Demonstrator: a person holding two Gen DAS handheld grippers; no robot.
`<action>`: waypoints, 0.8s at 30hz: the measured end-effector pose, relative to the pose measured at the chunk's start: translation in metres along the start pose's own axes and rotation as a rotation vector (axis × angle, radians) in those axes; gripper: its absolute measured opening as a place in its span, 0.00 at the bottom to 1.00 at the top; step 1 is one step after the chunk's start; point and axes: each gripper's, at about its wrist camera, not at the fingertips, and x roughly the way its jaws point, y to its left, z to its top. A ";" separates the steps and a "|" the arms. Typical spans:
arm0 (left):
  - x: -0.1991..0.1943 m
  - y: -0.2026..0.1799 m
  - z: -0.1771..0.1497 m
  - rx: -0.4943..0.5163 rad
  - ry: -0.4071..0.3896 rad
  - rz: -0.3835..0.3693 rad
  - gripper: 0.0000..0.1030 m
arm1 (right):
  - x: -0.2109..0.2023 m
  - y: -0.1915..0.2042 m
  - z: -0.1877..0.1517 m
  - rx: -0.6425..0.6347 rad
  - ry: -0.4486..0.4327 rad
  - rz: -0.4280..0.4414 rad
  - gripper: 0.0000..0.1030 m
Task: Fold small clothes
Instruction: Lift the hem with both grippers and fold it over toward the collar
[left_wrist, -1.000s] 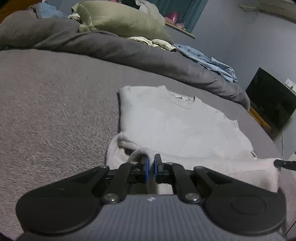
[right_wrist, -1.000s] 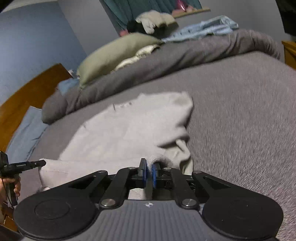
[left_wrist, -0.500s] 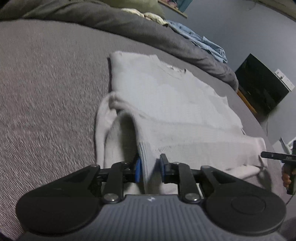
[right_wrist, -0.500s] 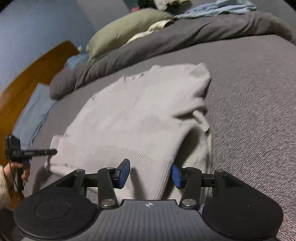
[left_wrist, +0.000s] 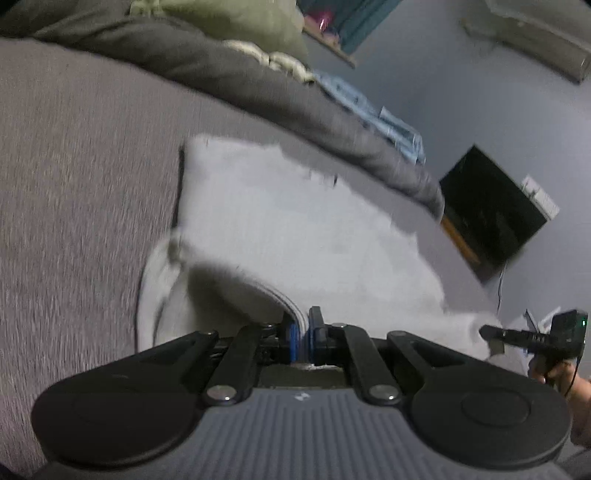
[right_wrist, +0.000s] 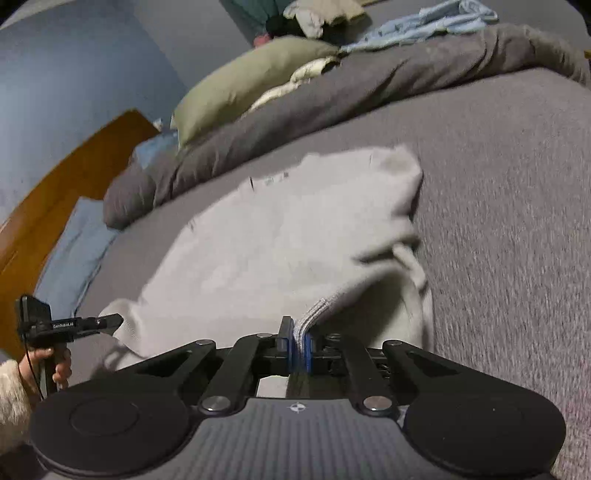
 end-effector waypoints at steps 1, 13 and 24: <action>0.002 -0.001 0.008 -0.001 -0.026 0.008 0.01 | 0.000 0.002 0.006 0.008 -0.015 -0.003 0.07; 0.068 0.008 0.102 -0.079 -0.147 0.190 0.01 | 0.070 0.001 0.103 0.058 -0.085 -0.170 0.06; 0.113 0.027 0.127 0.047 -0.052 0.250 0.19 | 0.138 -0.009 0.131 0.042 -0.090 -0.204 0.06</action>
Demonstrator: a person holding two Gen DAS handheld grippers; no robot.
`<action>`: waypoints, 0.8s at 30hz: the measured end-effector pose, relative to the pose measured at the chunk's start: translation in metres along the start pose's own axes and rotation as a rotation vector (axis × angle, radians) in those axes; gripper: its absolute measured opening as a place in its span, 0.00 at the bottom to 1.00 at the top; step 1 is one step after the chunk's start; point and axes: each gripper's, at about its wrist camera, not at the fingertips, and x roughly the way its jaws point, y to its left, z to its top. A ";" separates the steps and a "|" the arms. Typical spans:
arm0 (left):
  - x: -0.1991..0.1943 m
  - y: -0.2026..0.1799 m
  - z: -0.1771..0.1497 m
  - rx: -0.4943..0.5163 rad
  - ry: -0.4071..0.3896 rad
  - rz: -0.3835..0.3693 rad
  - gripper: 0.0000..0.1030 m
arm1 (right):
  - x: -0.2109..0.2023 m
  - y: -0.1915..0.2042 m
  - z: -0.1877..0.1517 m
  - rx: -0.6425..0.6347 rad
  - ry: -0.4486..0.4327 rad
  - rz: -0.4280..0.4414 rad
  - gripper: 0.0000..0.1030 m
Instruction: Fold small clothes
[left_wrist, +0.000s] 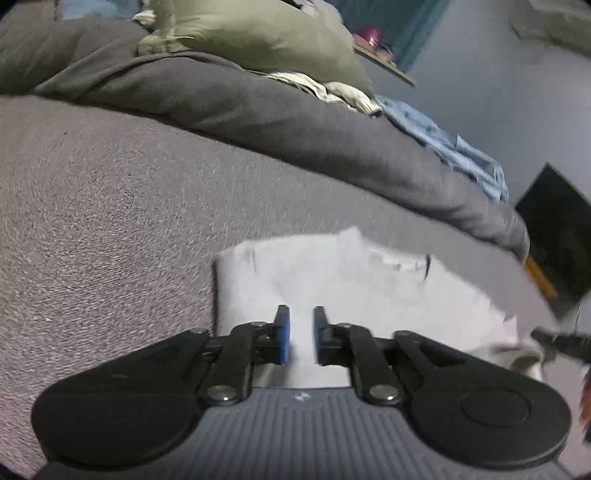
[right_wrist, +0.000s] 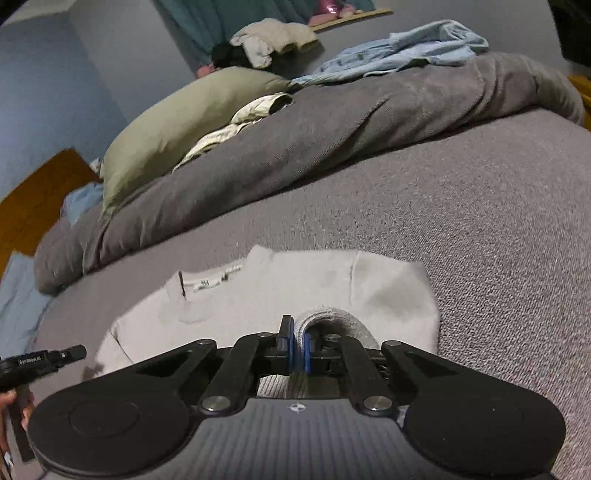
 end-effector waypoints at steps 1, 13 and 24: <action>-0.002 0.002 -0.004 0.023 -0.004 0.004 0.30 | 0.000 -0.003 -0.002 0.004 0.002 0.004 0.06; -0.008 -0.015 -0.052 0.385 0.124 0.037 0.03 | -0.018 -0.019 -0.022 0.114 0.005 0.014 0.06; -0.015 -0.033 0.003 0.457 -0.152 0.120 0.00 | -0.022 -0.028 -0.004 0.173 -0.044 0.015 0.06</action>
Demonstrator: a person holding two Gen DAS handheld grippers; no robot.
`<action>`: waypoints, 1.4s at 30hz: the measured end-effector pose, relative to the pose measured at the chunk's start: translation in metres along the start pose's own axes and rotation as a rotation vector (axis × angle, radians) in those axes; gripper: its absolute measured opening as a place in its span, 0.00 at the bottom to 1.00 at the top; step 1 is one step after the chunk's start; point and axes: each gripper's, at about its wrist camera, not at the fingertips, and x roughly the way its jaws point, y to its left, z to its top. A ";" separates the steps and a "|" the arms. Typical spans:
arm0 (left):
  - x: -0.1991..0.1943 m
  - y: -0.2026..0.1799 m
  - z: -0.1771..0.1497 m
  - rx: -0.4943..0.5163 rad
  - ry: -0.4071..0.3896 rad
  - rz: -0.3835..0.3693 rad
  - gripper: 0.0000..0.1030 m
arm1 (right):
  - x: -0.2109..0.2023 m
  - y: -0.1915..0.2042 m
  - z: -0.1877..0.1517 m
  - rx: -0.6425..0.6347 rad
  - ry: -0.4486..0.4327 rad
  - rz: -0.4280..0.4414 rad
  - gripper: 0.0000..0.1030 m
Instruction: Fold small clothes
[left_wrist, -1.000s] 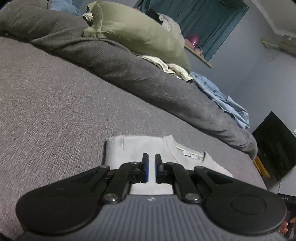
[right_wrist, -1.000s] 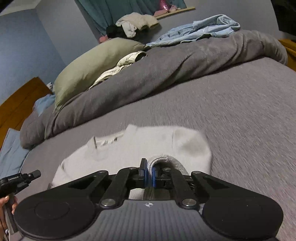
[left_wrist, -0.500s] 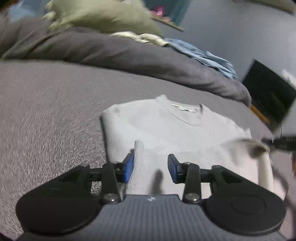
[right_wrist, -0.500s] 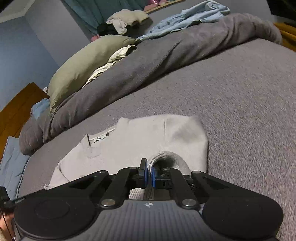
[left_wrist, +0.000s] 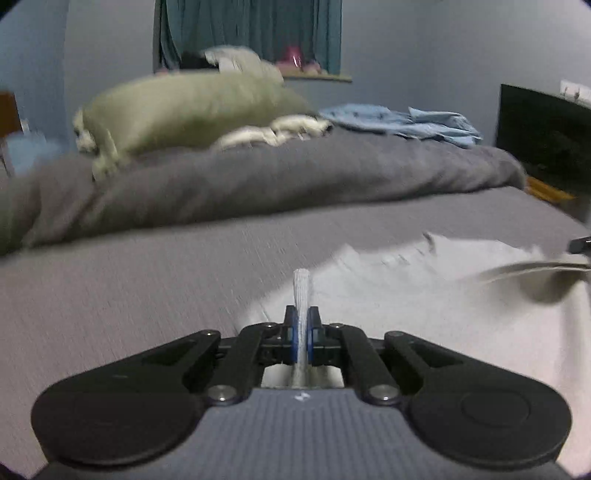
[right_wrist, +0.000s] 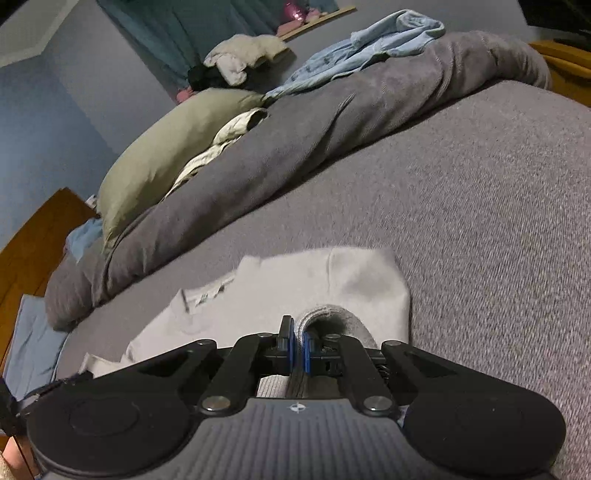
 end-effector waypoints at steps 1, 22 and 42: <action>0.010 -0.001 0.010 0.013 0.001 0.031 0.00 | 0.003 0.000 0.005 0.012 -0.013 -0.006 0.06; -0.009 -0.002 -0.023 0.025 0.207 0.125 0.40 | -0.043 -0.008 0.034 0.005 -0.172 -0.252 0.63; -0.108 -0.050 -0.110 -0.095 0.253 0.081 0.44 | -0.069 0.071 -0.138 -0.497 -0.019 -0.254 0.68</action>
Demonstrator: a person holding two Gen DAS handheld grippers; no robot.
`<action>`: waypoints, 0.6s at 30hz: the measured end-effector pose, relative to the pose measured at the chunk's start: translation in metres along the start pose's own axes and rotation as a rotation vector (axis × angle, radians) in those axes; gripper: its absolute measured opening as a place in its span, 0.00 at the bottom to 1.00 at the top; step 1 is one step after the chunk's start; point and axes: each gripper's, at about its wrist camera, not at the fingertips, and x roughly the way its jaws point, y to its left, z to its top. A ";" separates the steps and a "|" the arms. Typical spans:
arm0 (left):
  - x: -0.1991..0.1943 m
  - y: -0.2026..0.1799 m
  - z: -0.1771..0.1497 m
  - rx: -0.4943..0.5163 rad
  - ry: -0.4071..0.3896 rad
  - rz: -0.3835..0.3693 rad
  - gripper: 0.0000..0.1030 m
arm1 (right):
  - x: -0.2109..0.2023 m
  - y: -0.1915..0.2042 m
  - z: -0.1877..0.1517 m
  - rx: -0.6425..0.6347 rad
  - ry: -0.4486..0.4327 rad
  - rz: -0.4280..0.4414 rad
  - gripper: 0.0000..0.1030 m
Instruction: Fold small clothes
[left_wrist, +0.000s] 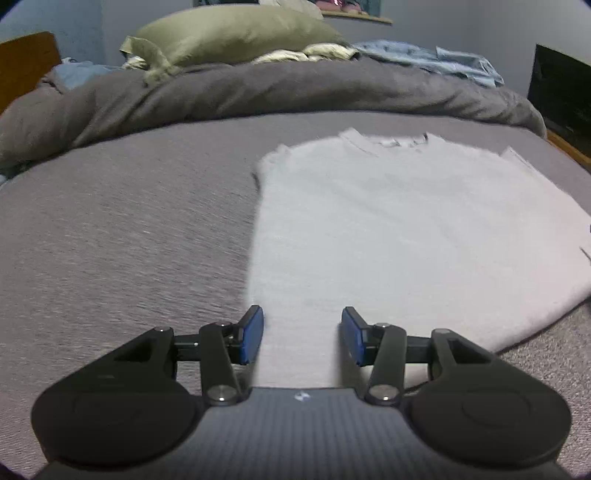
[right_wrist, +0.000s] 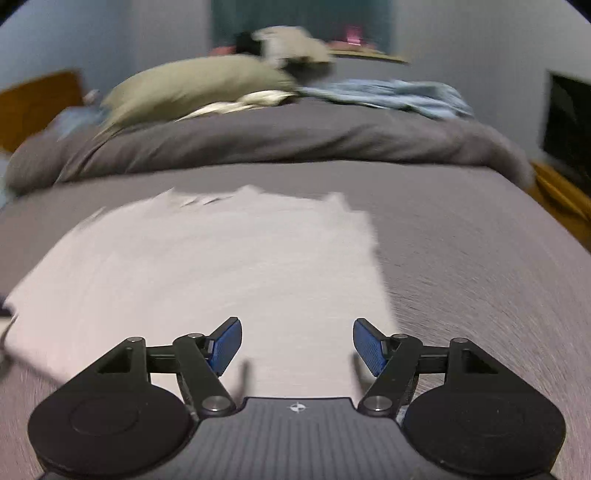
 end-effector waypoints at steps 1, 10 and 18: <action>0.004 -0.003 -0.002 0.016 0.008 0.013 0.44 | 0.002 0.004 -0.002 -0.023 0.006 0.009 0.68; 0.020 0.018 -0.020 -0.066 0.030 0.000 0.69 | 0.011 -0.022 -0.038 0.044 0.079 -0.018 0.67; 0.005 0.006 -0.013 -0.042 0.020 0.047 0.69 | 0.006 -0.019 -0.027 0.066 0.077 -0.038 0.82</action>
